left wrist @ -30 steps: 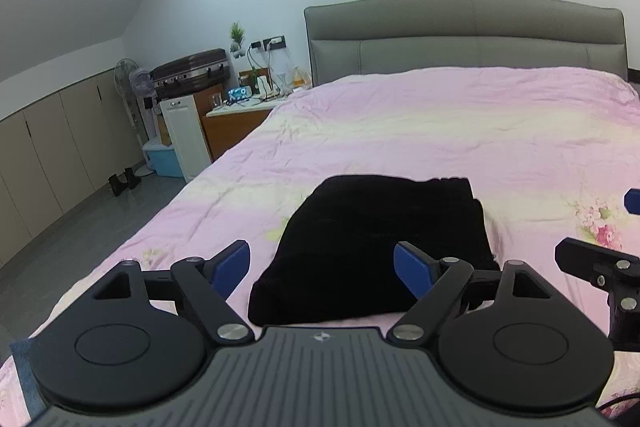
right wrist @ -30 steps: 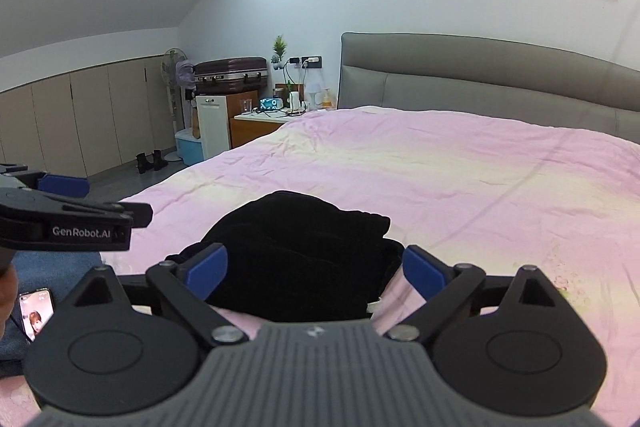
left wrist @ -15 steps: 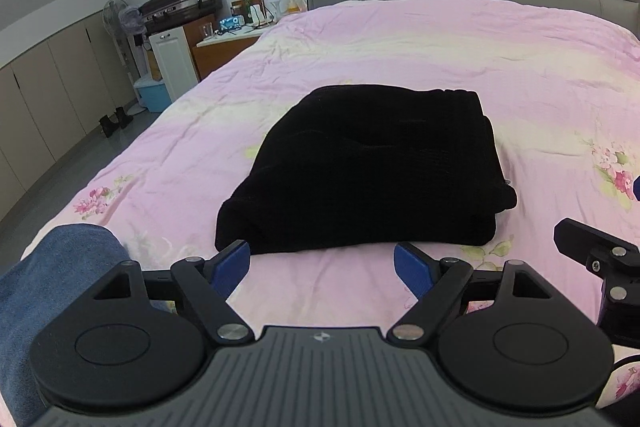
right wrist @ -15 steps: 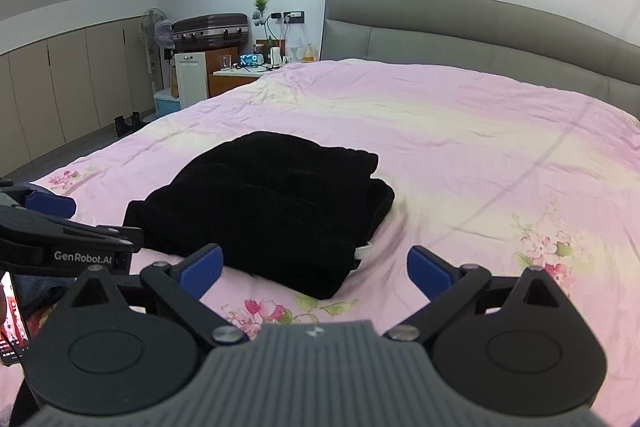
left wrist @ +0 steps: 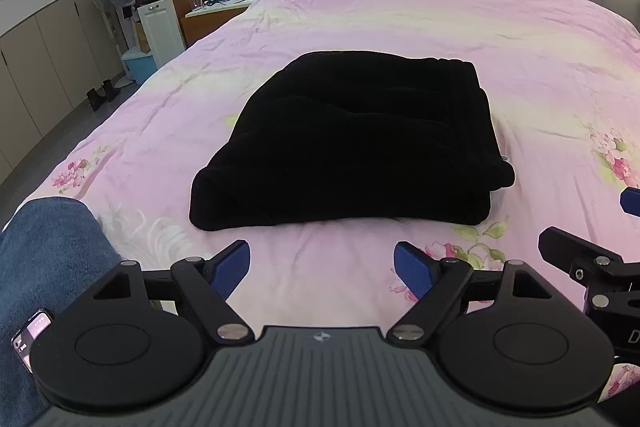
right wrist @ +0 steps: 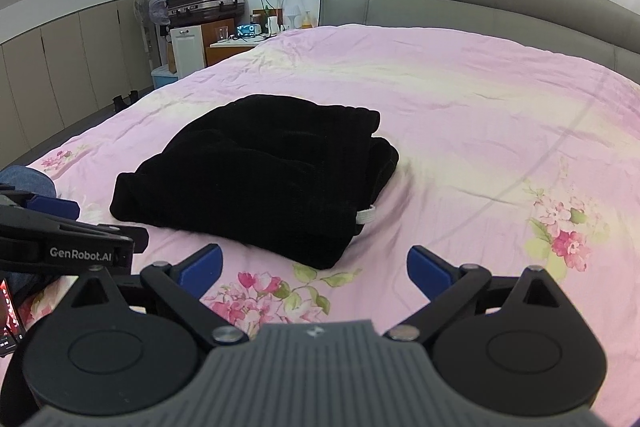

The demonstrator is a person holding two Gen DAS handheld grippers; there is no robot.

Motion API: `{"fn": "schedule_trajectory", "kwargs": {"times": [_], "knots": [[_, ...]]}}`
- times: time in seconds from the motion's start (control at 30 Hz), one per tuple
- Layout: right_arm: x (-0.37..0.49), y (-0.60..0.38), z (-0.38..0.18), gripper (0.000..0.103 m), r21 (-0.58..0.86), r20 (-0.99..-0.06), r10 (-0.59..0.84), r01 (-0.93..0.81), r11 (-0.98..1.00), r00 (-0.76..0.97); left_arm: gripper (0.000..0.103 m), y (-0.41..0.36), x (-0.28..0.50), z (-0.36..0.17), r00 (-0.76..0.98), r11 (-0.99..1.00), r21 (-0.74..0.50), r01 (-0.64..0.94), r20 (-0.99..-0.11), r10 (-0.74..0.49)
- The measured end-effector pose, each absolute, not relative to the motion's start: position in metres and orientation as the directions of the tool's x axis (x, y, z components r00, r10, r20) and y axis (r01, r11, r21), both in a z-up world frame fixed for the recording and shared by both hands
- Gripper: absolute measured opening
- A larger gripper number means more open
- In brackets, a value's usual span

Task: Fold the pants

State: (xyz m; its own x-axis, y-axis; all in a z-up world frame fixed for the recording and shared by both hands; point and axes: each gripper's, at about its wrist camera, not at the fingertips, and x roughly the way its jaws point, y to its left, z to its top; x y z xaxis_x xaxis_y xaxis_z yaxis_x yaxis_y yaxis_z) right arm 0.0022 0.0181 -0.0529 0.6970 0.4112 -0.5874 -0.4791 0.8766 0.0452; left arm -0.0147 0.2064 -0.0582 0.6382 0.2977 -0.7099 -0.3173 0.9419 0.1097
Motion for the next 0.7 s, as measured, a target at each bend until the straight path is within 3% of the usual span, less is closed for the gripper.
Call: {"fn": "schedule_trajectory", "kwargs": {"times": [0.7], "knots": [[-0.006,0.012,-0.042,0.095,0.055,-0.557,0.430,-0.485,0.873,0.710,0.096,0.202,-0.021,-0.044,0.652,0.942,0.096,-0.323,-0.698,0.295]]}}
